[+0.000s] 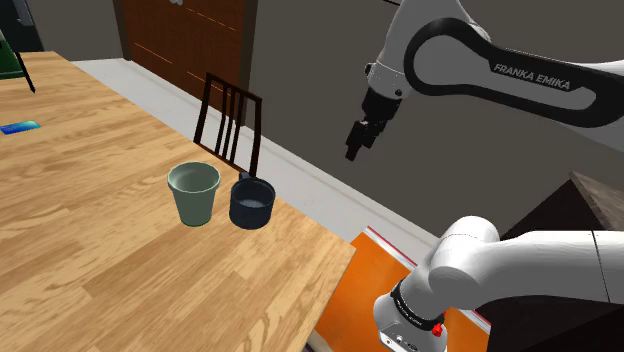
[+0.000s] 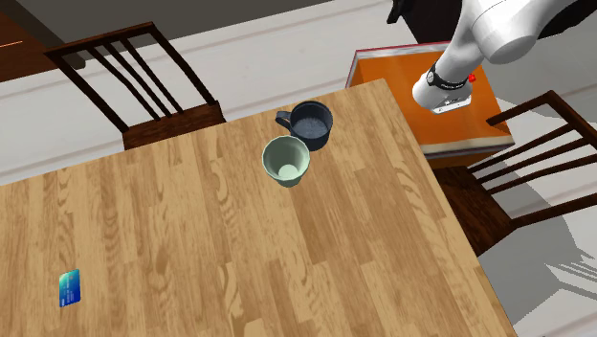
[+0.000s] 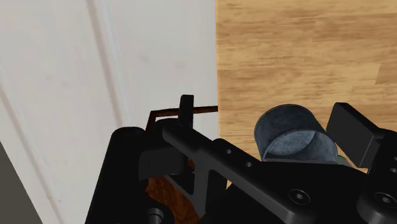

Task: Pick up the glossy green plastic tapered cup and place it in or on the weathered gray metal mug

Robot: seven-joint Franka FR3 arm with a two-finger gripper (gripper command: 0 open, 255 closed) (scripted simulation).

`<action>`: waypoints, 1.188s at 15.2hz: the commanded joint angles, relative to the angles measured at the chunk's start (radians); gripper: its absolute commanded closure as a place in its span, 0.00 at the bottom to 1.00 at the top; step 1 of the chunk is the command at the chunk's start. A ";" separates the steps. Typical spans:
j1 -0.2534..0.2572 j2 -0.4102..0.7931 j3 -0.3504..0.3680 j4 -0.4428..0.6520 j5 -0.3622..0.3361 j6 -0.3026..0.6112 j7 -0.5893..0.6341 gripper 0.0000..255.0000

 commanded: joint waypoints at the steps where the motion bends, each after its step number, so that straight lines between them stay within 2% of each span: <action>1: 0.000 0.000 0.000 0.000 0.000 0.000 0.000 0.00; 9: 0.040 0.246 0.047 0.049 0.100 0.203 0.069 0.00; 18: 0.081 0.554 0.093 0.199 0.191 0.380 0.121 0.00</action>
